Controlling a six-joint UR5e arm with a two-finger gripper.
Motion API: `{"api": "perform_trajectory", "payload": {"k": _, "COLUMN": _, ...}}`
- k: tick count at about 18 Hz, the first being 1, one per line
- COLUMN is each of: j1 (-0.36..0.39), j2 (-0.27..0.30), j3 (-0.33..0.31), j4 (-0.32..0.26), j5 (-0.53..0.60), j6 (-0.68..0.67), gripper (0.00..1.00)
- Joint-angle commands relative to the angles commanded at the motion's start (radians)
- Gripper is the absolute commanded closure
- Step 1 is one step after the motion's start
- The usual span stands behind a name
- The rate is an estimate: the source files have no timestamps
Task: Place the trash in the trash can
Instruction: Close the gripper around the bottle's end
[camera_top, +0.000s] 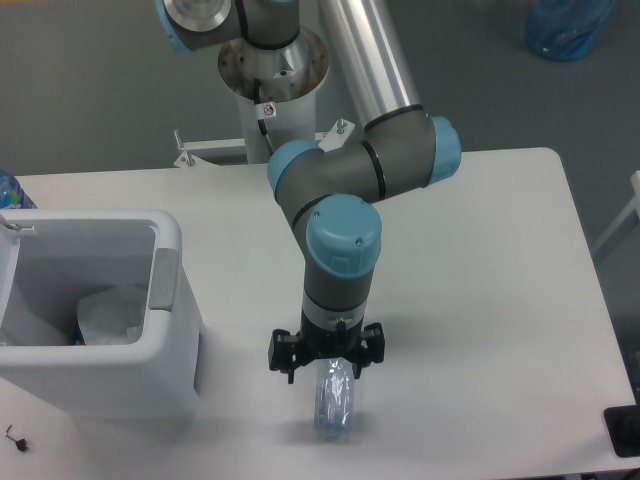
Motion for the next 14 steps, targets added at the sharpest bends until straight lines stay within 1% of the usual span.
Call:
{"api": "perform_trajectory", "payload": {"k": 4, "j1": 0.0, "j2": -0.029, "j3": -0.008, "j4": 0.009, "j5": 0.005, "j6": 0.065, "gripper": 0.0}}
{"api": "perform_trajectory", "payload": {"k": 6, "j1": 0.0, "j2": -0.048, "j3": 0.009, "j4": 0.017, "j5": 0.008, "j6": 0.097, "gripper": 0.0}}
{"api": "perform_trajectory", "payload": {"k": 8, "j1": 0.0, "j2": -0.074, "j3": 0.023, "j4": 0.051, "j5": 0.009, "j6": 0.106, "gripper": 0.0}}
{"api": "perform_trajectory", "payload": {"k": 10, "j1": 0.0, "j2": -0.084, "j3": 0.018, "j4": 0.074, "j5": 0.02, "j6": 0.121, "gripper": 0.0}}
{"api": "perform_trajectory", "payload": {"k": 14, "j1": -0.003, "j2": -0.103, "j3": 0.029, "j4": 0.078, "j5": 0.044, "j6": 0.148, "gripper": 0.0}}
